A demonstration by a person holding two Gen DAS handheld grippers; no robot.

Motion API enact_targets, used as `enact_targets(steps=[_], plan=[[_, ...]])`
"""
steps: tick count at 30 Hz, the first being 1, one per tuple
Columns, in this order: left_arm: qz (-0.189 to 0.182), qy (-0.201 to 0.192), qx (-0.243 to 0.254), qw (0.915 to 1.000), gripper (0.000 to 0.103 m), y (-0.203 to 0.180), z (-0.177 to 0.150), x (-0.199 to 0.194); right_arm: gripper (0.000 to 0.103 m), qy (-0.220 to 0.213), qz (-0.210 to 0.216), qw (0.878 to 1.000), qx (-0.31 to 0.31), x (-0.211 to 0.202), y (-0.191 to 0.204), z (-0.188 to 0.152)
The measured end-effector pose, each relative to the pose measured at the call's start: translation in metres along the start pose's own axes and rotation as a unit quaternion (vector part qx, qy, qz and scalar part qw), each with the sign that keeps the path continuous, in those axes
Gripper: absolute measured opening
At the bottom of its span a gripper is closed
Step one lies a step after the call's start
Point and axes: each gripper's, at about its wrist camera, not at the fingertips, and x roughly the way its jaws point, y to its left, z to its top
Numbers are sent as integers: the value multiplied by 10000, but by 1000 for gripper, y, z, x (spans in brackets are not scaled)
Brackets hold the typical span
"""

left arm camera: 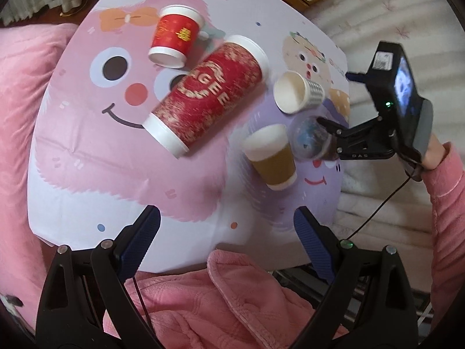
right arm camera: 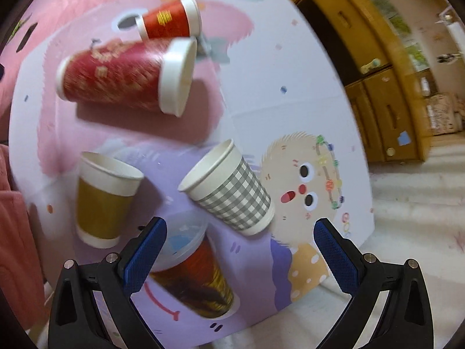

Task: Flip cup upright
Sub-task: 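Move the right tool toward the grey-checkered cup lying on its side, then close the right gripper around the grey-checkered cup's body, then lift the grey-checkered cup and rotate the right tool to turn it upright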

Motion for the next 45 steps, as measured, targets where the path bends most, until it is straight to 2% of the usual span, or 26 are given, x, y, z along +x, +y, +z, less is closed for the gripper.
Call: enact_targets(steps=[6, 11, 18, 20, 21, 22, 23, 28, 32, 34, 36, 39, 43, 44, 45], plan=[[-56, -82, -653, 9978, 92, 32, 15, -4, 102, 399, 375, 9984, -115, 47, -11, 17], [-31, -115, -1070, 9942, 92, 56, 20, -6, 102, 608, 181, 9972, -396, 81, -17, 27], [-40, -131, -1324, 9911, 92, 69, 23, -6, 102, 596, 615, 9963, 30, 115, -36, 36], [-22, -132, -1278, 9917, 92, 68, 23, -7, 99, 557, 674, 9961, 130, 121, -40, 38], [-11, -134, -1259, 9919, 92, 66, 23, -6, 91, 530, 714, 9959, 178, 123, -42, 39], [-8, -133, -1236, 9922, 92, 64, 23, -6, 74, 513, 770, 9954, 232, 124, -44, 40], [-15, -125, -1196, 9927, 92, 63, 22, -6, 67, 511, 862, 9945, 295, 125, -46, 40], [4, -126, -1035, 9945, 92, 56, 19, -7, 66, 102, 723, 9960, 508, 108, -54, 43], [52, -172, -877, 9960, 92, 51, 15, -12, 66, -292, 572, 9916, 1121, 73, -67, 45], [67, -206, -786, 9967, 92, 47, 12, -15, 66, -507, 620, 9830, 1649, 50, -76, 43], [85, -239, -675, 9974, 92, 44, 7, -18, 66, -548, 836, 9657, 2395, 27, -80, 35], [120, -261, -545, 9981, 92, 41, -1, -21, 66, -82, 1254, 9280, 3506, 11, -81, 15], [160, -193, -367, 9990, 92, 38, -15, -21, 66, -121, 2302, 8806, 4139, -12, -45, -5], [168, -165, -337, 9992, 92, 38, -20, -20, 66, -118, 2607, 8640, 4306, -12, -34, -11], [172, -147, -319, 9992, 92, 38, -23, -20, 66, -84, 2966, 8409, 4527, -10, -23, -19]])
